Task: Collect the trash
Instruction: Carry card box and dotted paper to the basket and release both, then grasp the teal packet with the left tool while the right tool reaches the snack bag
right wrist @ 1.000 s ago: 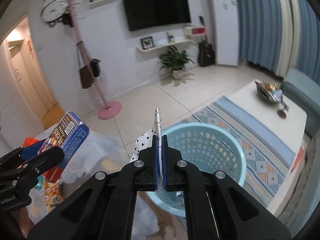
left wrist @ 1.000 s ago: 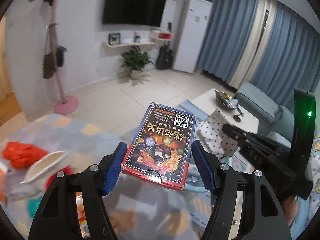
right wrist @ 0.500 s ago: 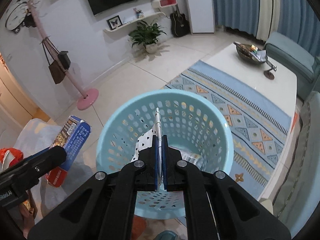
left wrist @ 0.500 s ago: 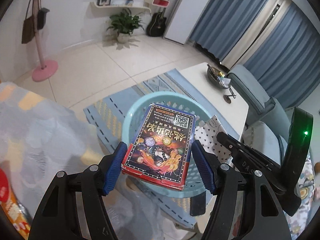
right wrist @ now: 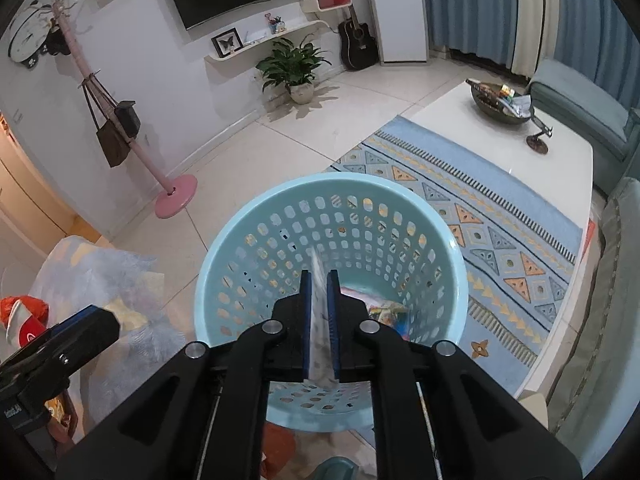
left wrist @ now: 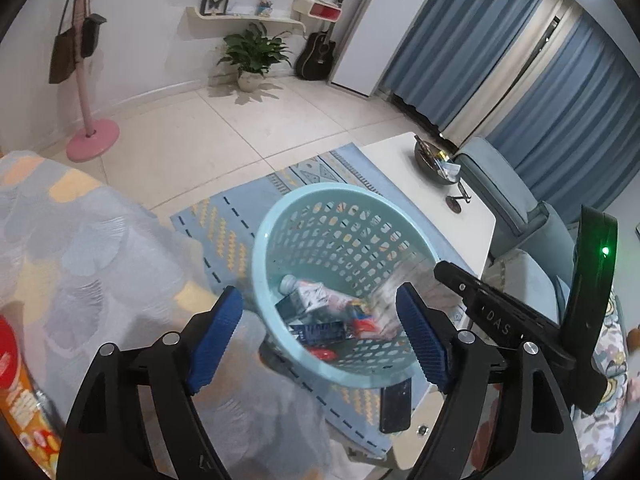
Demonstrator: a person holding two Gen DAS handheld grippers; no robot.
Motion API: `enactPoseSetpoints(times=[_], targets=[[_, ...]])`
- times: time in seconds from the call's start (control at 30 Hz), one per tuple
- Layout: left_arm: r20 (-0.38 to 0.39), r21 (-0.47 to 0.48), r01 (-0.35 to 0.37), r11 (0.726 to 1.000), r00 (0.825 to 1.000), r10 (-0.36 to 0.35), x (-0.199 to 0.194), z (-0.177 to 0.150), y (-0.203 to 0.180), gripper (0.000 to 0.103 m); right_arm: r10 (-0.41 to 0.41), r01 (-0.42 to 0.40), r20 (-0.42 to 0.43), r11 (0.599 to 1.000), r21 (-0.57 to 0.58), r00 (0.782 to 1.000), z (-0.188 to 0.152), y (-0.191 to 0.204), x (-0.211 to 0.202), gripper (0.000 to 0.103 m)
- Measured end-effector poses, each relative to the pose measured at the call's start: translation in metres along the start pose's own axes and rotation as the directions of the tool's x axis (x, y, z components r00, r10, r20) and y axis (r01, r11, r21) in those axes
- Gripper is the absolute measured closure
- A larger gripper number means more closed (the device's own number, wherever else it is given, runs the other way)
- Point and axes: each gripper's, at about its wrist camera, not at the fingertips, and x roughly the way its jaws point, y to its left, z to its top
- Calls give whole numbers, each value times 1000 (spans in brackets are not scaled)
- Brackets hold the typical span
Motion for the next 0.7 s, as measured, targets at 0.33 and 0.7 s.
enactPoseSetpoints(times=[0.33,0.7], targets=[[83,-43,3,999,997,1,-51,-18,20,21,21,-19,67,999,-34,998,-6,28,-34,51],[218,-164,-2,987,975,38,-127,-50,65,20,148,-122,150,978,-168,978,-19,100,-92,39]])
